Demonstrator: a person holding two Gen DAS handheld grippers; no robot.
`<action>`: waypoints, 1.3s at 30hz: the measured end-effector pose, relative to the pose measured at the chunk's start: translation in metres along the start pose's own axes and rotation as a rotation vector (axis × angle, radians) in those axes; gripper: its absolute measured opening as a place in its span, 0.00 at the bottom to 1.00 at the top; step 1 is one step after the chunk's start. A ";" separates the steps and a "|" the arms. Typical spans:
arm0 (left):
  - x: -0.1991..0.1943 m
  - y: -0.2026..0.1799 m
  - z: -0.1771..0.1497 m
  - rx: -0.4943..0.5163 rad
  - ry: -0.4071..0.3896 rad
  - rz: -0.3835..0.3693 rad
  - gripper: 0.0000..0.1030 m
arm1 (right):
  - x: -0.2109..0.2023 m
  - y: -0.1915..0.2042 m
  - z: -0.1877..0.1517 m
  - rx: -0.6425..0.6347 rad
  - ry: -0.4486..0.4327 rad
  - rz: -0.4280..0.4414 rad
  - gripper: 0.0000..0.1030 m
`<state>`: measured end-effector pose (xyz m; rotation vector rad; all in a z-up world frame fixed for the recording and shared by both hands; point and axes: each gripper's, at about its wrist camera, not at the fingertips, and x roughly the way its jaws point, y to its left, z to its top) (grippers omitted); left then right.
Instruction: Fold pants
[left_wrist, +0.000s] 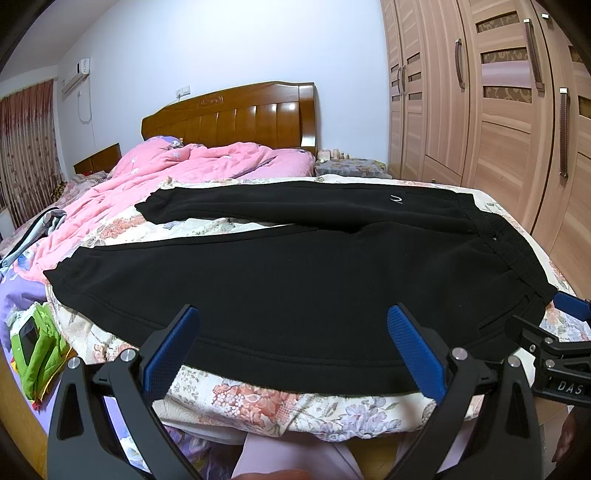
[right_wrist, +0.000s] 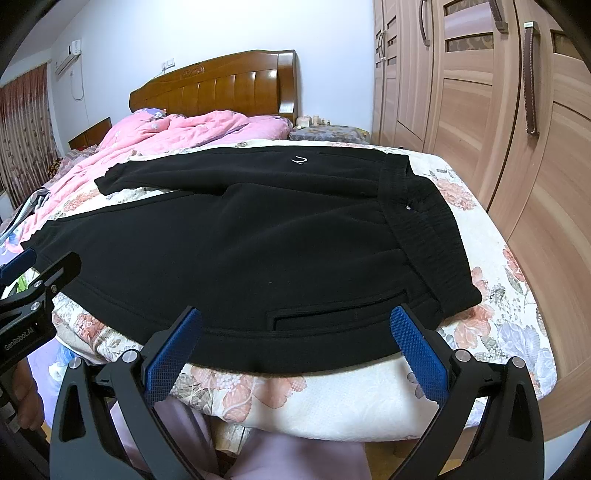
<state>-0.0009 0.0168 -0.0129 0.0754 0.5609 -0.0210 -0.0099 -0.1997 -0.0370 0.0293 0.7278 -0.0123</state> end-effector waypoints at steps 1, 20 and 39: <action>0.000 0.000 0.000 0.000 0.000 0.000 0.99 | 0.000 0.000 0.000 0.000 0.000 0.001 0.96; 0.000 0.000 0.000 0.000 0.001 0.000 0.99 | 0.000 0.000 0.000 0.002 0.003 0.003 0.96; 0.026 0.011 0.007 0.065 0.118 -0.078 0.98 | 0.013 -0.005 0.015 -0.028 0.029 0.050 0.96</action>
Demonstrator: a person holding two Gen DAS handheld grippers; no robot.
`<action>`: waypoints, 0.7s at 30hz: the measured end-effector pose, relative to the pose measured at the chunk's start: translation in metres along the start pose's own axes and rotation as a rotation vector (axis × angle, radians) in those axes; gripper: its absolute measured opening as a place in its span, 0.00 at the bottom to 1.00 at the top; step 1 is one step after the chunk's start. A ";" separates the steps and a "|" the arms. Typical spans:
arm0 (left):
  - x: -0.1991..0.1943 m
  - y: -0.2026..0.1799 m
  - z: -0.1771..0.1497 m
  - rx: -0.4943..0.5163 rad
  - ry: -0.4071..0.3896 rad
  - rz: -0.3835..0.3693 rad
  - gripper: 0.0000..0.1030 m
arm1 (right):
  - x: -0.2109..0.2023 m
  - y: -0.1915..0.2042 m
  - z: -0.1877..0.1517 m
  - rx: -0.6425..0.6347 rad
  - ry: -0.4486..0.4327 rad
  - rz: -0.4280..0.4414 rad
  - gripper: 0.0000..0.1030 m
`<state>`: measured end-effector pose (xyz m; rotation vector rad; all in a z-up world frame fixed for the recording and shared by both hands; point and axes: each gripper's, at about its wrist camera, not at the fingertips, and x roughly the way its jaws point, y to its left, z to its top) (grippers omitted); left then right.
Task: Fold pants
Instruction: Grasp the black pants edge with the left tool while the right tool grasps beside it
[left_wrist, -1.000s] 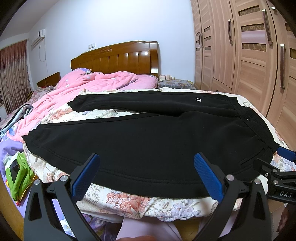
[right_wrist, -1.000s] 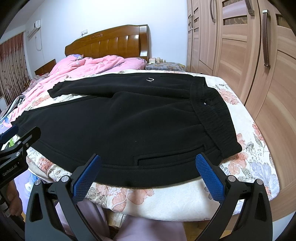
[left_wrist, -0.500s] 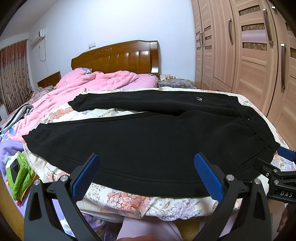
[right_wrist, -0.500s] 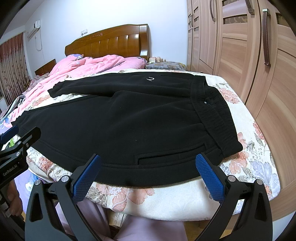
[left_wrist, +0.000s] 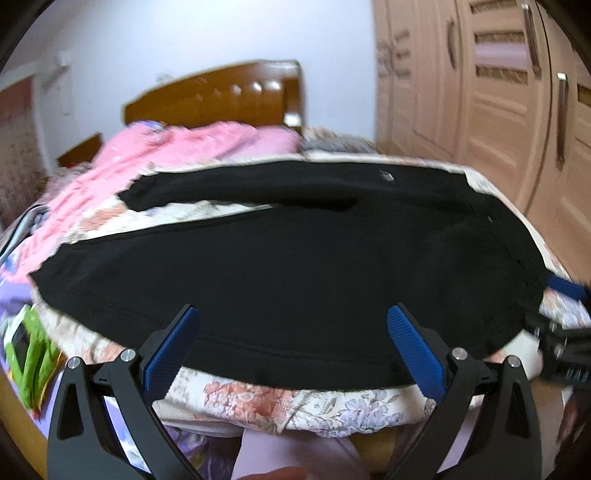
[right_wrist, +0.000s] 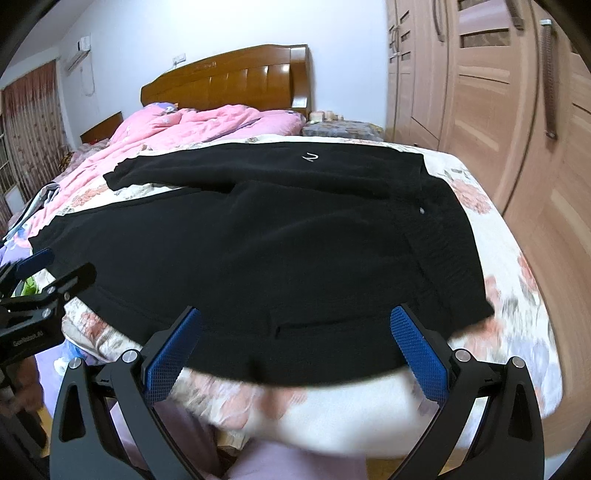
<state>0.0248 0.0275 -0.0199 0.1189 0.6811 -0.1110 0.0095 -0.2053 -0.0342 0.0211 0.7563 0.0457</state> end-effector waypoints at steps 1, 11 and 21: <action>0.005 -0.001 0.007 0.042 0.017 0.007 0.98 | 0.004 -0.004 0.009 -0.011 0.008 -0.007 0.96; 0.097 0.029 0.125 0.304 0.259 -0.048 0.98 | 0.120 -0.105 0.167 0.015 0.116 0.136 0.96; 0.260 0.110 0.238 -0.165 0.379 -0.279 0.98 | 0.278 -0.121 0.259 -0.219 0.235 0.211 0.96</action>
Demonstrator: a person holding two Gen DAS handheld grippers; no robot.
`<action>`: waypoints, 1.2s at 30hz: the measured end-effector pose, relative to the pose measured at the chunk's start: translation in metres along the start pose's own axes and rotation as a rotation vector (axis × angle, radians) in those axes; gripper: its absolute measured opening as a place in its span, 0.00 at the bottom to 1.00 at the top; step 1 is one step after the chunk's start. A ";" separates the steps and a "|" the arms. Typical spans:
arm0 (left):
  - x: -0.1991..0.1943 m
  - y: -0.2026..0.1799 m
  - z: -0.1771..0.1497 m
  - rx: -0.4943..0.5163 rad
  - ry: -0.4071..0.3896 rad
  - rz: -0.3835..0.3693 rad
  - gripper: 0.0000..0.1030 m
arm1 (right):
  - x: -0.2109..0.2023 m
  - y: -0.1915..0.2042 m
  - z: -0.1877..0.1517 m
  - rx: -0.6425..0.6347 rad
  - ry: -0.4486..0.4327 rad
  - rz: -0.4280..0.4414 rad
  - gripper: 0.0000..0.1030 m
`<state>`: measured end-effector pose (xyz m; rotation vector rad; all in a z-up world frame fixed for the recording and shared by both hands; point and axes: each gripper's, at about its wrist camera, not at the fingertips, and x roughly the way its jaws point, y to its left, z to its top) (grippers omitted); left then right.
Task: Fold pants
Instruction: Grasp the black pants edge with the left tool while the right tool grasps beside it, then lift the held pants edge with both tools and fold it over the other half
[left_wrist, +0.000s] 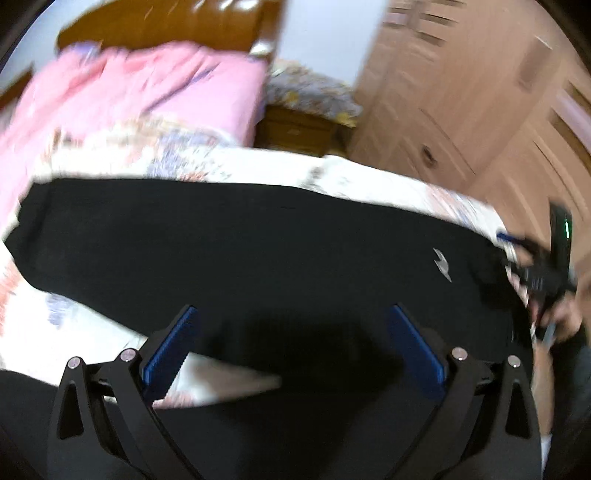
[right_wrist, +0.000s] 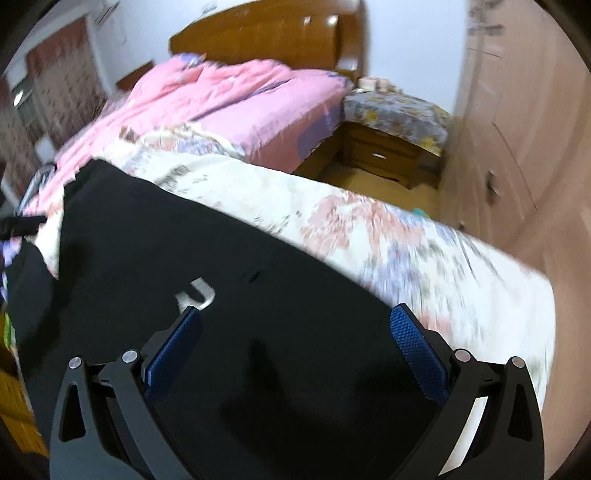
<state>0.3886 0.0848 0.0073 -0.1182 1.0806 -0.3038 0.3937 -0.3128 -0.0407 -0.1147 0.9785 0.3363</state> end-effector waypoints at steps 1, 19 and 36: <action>0.010 0.004 0.009 -0.031 0.012 -0.015 0.98 | 0.007 -0.003 0.004 -0.025 0.010 0.003 0.96; 0.104 0.010 0.074 -0.299 0.161 -0.258 0.98 | -0.034 0.021 -0.015 -0.249 -0.124 0.026 0.10; 0.077 0.018 0.046 -0.415 0.078 -0.165 0.13 | -0.133 0.123 -0.100 -0.361 -0.361 -0.140 0.08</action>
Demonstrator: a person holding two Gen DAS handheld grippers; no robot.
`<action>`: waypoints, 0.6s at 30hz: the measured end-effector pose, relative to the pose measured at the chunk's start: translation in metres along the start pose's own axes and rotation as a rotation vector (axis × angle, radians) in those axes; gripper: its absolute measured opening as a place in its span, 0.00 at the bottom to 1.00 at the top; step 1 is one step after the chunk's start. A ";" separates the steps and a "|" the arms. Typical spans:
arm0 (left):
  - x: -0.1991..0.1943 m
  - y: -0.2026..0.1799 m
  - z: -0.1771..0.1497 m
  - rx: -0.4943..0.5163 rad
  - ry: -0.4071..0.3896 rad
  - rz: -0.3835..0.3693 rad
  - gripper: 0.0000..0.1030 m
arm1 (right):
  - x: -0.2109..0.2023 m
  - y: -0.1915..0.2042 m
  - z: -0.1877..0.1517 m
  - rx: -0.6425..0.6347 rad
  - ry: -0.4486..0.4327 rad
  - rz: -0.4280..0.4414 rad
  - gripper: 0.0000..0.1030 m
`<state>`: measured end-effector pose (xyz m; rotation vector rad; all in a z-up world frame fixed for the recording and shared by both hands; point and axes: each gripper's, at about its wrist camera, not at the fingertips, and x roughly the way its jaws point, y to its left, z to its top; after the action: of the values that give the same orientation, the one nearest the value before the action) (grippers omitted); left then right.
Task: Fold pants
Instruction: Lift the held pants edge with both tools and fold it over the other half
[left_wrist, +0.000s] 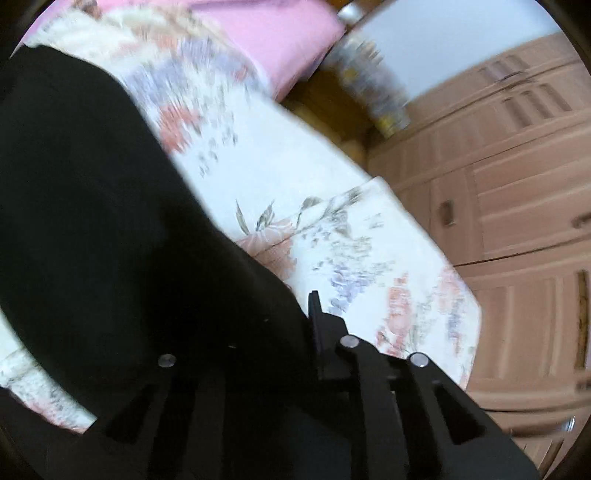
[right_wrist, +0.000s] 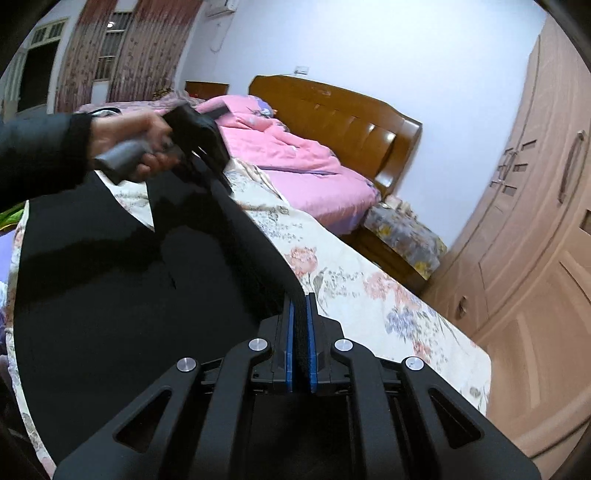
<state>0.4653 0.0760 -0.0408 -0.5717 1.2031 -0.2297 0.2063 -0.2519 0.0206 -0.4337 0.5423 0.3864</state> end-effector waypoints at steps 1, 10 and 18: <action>-0.027 -0.001 -0.015 0.037 -0.076 -0.017 0.12 | -0.003 0.002 0.001 0.007 -0.006 -0.005 0.08; -0.151 0.064 -0.237 0.291 -0.432 -0.081 0.21 | -0.066 0.046 -0.059 0.156 0.039 0.120 0.70; -0.122 0.149 -0.306 0.131 -0.390 -0.133 0.80 | -0.131 0.040 -0.152 0.653 0.018 0.133 0.83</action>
<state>0.1195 0.1669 -0.0943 -0.5529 0.7679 -0.2926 0.0230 -0.3231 -0.0341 0.2289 0.6804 0.3105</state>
